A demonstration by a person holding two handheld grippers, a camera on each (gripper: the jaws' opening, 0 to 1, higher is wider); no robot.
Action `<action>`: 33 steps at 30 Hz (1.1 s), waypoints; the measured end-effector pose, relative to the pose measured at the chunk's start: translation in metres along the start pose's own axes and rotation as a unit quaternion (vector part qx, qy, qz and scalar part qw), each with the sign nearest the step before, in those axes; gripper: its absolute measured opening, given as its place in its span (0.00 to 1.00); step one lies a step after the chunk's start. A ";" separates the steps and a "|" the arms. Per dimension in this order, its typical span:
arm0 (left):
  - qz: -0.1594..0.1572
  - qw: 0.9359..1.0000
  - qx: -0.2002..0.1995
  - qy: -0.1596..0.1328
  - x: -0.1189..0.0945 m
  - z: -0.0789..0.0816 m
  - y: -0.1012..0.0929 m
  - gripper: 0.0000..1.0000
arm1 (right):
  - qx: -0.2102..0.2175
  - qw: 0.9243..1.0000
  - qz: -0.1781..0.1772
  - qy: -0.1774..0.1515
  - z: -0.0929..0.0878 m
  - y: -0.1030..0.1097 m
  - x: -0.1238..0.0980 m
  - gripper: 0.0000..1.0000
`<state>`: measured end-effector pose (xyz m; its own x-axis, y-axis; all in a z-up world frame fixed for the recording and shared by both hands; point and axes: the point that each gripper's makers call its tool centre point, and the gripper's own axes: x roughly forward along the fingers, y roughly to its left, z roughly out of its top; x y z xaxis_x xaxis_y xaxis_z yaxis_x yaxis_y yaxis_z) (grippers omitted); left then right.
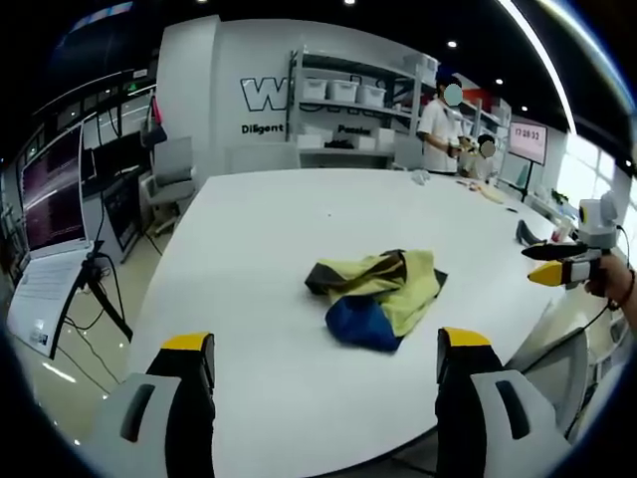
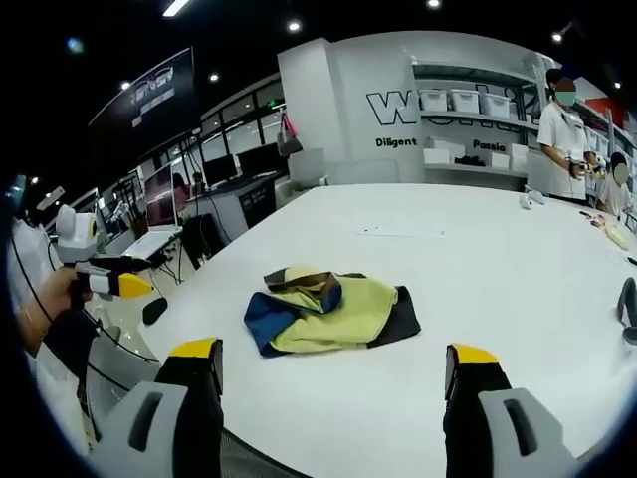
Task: Fold the garment on the visible template until the final outline fits inside the template.
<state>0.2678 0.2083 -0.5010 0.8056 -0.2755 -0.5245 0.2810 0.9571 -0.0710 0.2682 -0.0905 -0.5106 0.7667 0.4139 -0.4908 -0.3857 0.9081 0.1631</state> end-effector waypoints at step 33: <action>0.001 1.000 -0.013 0.004 0.041 0.005 0.009 0.83 | 0.002 1.000 0.021 0.001 0.005 0.002 0.037 0.83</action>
<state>0.3056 0.2051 -0.5189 0.8018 -0.2734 -0.5314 0.2662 0.9595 -0.0919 0.2987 -0.0734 -0.5240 0.7484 0.4519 -0.4855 -0.4158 0.8899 0.1873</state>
